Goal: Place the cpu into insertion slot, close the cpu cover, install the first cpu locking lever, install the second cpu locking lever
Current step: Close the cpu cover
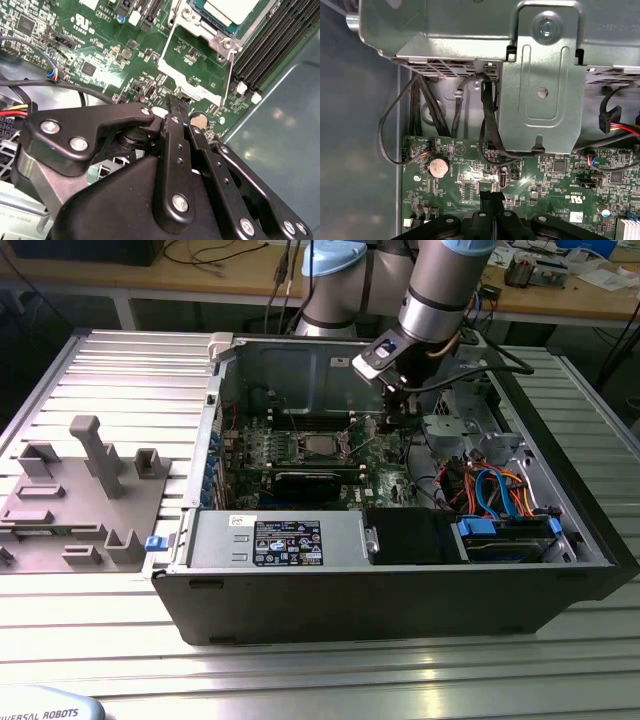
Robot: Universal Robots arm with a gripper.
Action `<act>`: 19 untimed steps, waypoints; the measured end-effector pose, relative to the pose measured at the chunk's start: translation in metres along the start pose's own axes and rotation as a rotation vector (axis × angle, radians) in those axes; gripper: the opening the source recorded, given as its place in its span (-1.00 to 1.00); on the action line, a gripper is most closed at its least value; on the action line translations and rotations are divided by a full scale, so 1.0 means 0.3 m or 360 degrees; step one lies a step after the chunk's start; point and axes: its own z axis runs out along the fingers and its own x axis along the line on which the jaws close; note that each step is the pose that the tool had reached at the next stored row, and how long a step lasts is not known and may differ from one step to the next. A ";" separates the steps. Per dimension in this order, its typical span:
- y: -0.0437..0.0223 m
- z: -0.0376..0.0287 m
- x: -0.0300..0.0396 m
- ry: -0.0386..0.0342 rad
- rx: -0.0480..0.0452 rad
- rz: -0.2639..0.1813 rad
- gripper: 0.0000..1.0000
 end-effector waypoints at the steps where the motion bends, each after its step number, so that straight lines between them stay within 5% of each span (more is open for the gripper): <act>1: -0.007 0.001 0.000 0.0001 0.0000 0.0000 -0.79; 19: -0.140 0.012 0.007 0.0004 -0.0002 0.0000 -0.79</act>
